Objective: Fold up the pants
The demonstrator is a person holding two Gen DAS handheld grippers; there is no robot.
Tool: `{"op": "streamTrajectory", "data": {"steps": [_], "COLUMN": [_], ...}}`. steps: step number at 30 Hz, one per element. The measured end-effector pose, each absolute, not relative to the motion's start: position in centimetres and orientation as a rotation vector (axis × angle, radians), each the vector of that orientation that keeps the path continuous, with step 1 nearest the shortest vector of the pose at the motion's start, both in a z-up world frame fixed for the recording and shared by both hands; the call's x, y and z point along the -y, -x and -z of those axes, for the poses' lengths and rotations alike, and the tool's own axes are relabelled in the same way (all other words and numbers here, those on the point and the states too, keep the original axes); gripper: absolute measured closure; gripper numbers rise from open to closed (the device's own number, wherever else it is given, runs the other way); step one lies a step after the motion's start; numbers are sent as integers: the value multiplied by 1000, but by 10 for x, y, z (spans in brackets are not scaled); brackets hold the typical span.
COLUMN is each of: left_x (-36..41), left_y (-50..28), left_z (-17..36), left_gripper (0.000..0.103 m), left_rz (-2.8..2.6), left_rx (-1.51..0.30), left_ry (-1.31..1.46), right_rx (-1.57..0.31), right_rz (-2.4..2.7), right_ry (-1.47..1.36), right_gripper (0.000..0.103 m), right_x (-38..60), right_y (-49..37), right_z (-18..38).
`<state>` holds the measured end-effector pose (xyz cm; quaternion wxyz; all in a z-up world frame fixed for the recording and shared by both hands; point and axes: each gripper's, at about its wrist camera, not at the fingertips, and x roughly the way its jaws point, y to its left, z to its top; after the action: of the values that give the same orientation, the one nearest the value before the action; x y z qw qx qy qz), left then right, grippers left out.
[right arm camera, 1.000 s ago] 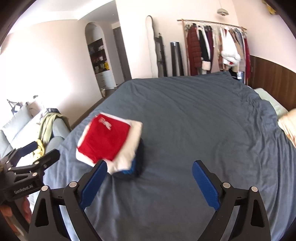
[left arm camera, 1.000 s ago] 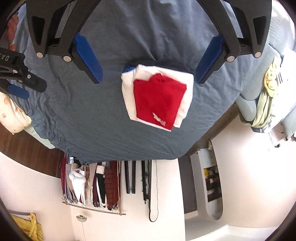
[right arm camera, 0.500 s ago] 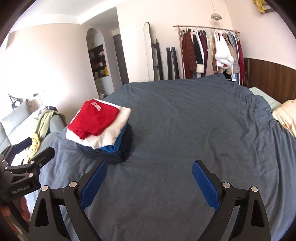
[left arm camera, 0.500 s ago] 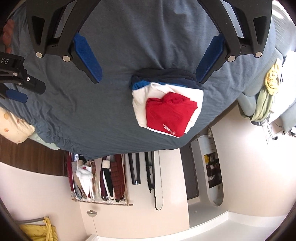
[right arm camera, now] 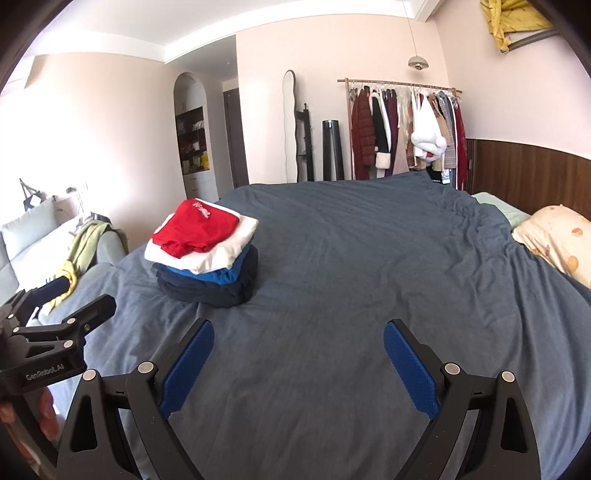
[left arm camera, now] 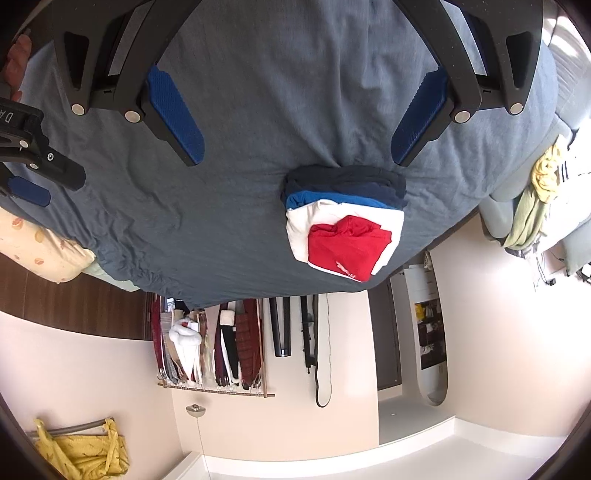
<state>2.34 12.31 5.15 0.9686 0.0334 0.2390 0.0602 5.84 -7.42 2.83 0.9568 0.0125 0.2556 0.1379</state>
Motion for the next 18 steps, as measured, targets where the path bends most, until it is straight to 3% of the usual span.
{"op": "streamTrajectory", "data": {"steps": [18], "left_x": [-108], "left_y": [32], "left_z": [-61], "left_gripper": [0], "left_rz": [-94], "left_rx": [-506], "left_ry": [-64], "right_rx": [-495], "right_rz": [-289], "right_ry": [-20], "right_gripper": [9], "right_x": [94], "right_y": [8], "right_z": [-41]}}
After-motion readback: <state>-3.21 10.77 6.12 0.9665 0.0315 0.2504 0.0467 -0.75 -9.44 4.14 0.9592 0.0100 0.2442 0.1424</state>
